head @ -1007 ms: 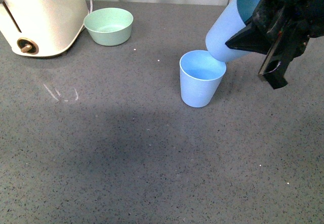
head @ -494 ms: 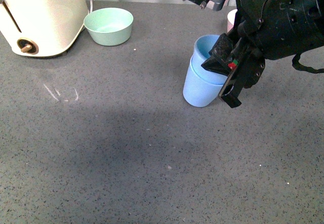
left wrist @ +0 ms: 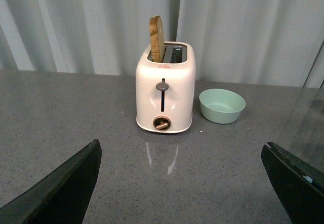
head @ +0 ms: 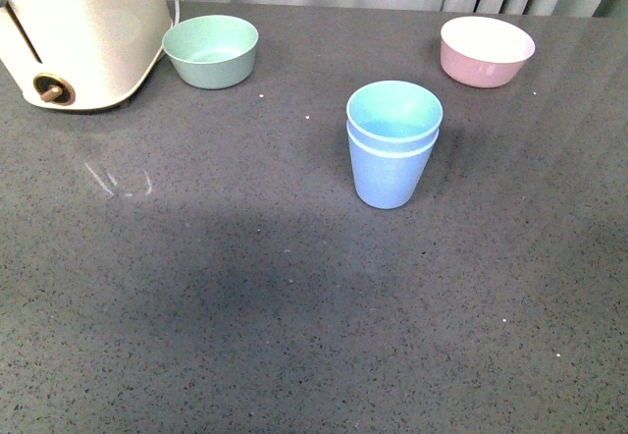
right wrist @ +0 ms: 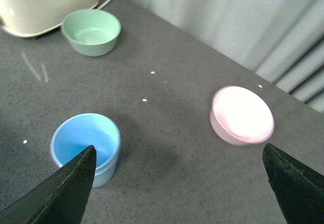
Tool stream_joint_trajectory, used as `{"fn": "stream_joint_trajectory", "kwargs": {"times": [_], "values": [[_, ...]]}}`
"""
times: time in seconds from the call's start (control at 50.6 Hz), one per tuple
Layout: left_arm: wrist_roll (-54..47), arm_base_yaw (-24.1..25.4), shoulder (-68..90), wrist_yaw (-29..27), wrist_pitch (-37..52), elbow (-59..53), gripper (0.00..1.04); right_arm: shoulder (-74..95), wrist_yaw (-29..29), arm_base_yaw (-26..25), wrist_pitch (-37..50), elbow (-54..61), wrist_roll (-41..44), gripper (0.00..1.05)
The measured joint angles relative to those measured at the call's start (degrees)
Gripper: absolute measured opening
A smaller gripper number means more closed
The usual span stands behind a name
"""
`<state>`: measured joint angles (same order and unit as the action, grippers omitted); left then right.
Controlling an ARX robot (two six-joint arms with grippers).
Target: Stack blue cups with both arms
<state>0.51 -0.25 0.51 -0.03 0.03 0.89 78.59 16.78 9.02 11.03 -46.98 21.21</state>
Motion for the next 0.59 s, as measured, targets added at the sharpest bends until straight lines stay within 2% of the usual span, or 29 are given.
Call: {"fn": "stream_joint_trajectory", "kwargs": {"times": [0.079,0.138,0.178,0.197,0.237,0.434,0.533,0.592], "values": [[0.0,0.0,0.0,0.0,0.0,0.0,0.96,-4.3,-15.8,-0.9,16.6,8.6,-8.7,0.82],[0.0,0.0,0.0,0.0,0.0,0.0,0.96,-6.1,-21.7,-1.2,24.7,13.2,-13.3,0.73],[0.0,0.0,0.0,0.0,0.0,0.0,0.96,-7.1,-23.1,-1.5,28.0,15.6,-14.9,0.68],[0.0,0.0,0.0,0.0,0.0,0.0,0.96,-7.4,-23.2,-1.6,28.8,16.4,-15.4,0.66],[0.0,0.0,0.0,0.0,0.0,0.0,0.96,-9.3,-23.3,-2.3,31.5,20.1,-17.7,0.55],[0.0,0.0,0.0,0.0,0.0,0.0,0.96,-16.3,-21.4,-4.1,33.4,29.8,-20.3,0.17],[0.0,0.0,0.0,0.0,0.0,0.0,0.96,-18.9,-21.0,-4.7,33.4,32.5,-20.4,0.02],[0.0,0.0,0.0,0.0,0.0,0.0,0.96,-20.7,-19.8,-5.6,33.4,33.9,-20.5,0.02]]}}
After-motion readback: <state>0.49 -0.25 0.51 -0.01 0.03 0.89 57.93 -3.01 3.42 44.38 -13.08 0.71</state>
